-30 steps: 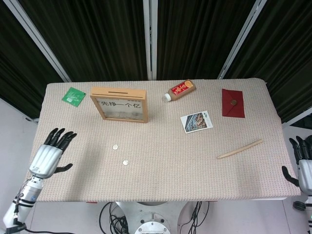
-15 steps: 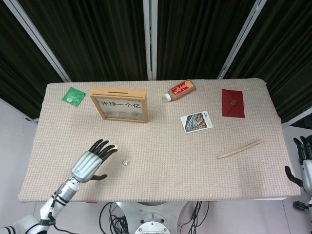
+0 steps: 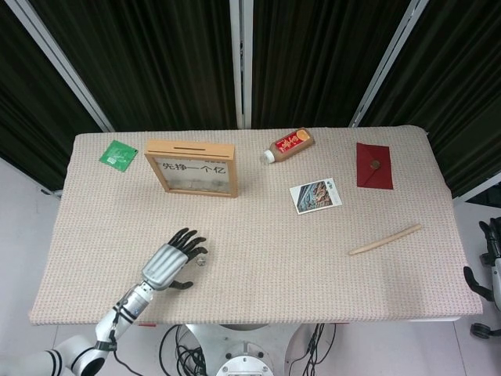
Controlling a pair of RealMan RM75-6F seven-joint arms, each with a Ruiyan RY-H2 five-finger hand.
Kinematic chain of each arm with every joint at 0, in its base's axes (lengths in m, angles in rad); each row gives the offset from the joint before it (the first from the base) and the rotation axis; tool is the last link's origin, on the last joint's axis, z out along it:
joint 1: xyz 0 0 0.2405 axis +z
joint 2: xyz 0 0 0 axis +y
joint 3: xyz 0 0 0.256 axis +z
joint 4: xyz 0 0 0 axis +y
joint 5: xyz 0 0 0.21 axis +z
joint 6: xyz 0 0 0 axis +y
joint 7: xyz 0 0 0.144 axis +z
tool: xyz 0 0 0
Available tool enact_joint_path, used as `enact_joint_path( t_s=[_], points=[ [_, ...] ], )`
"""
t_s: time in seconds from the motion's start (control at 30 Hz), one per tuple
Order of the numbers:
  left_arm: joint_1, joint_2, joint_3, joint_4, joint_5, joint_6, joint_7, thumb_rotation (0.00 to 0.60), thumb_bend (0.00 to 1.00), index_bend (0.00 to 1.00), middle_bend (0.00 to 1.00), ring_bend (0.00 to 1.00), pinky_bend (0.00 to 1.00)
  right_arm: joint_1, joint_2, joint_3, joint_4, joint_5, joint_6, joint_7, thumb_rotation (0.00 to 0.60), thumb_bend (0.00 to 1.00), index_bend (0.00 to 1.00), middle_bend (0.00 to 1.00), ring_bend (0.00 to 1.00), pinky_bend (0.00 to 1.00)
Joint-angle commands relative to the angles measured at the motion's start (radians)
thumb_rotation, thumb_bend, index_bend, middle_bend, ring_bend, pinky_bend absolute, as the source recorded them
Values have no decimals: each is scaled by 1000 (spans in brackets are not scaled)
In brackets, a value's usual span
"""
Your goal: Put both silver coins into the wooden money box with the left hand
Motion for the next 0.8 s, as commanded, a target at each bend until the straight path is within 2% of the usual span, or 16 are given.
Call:
enact_joint_path(
  t_s=[0.03,0.6,0.8],
  points=[
    [-13,-31,-3,36,-7,-4,3,600,83,269,127,2,44,-1,-1,-1,1,-1,0,2,600,286,0,0,0,0],
    [-30,-64,16,93,-22,-1,20,600,197,312,128,2,42,-2,-8,-7,19,1,-17,15,600,285,0,0,0,0],
    [-38,-68,21,100,-25,-7,19,600,284,319,128,2,39,-5,-5,-4,24,4,-14,23,600,286,0,0,0,0]
  ],
)
